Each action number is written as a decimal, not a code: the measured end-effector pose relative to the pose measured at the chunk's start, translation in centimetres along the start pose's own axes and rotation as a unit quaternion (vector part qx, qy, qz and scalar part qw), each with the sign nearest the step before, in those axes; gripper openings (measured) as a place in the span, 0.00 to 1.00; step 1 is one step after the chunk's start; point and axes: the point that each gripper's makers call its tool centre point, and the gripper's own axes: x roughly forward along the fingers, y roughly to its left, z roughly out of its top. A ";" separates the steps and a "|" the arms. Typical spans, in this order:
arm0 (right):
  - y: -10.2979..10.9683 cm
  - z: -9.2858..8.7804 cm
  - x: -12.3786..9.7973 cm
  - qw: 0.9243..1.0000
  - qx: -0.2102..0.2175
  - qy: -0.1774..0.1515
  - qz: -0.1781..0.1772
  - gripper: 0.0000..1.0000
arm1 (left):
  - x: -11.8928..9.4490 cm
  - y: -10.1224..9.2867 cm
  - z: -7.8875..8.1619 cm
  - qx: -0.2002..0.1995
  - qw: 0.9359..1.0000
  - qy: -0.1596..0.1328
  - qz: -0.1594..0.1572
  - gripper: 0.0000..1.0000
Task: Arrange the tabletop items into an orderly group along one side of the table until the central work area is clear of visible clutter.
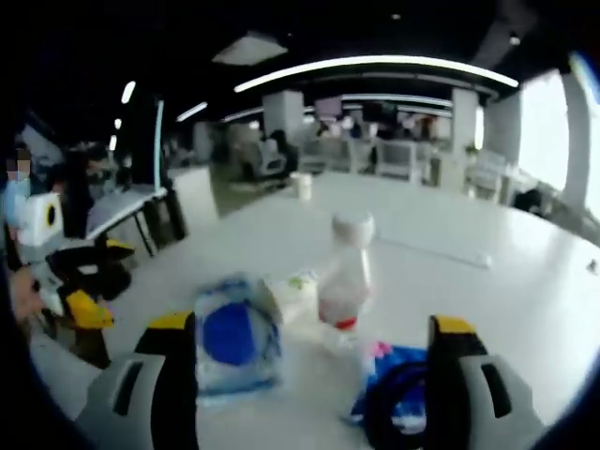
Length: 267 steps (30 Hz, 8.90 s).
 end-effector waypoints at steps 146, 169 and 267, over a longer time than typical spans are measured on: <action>-6.0 -6.5 -10.6 0.997 0.035 -0.027 -0.061 0.94 | 18.4 -11.8 10.1 0.117 0.948 -0.108 -0.275 0.42; -5.4 -6.8 -9.5 0.998 0.032 -0.009 -0.044 0.93 | 18.3 -1.7 12.7 0.119 0.959 -0.118 -0.228 0.42; -3.1 -4.6 -5.8 1.000 -0.009 -0.005 0.017 0.96 | 15.4 2.1 5.8 0.092 0.974 -0.104 -0.177 0.88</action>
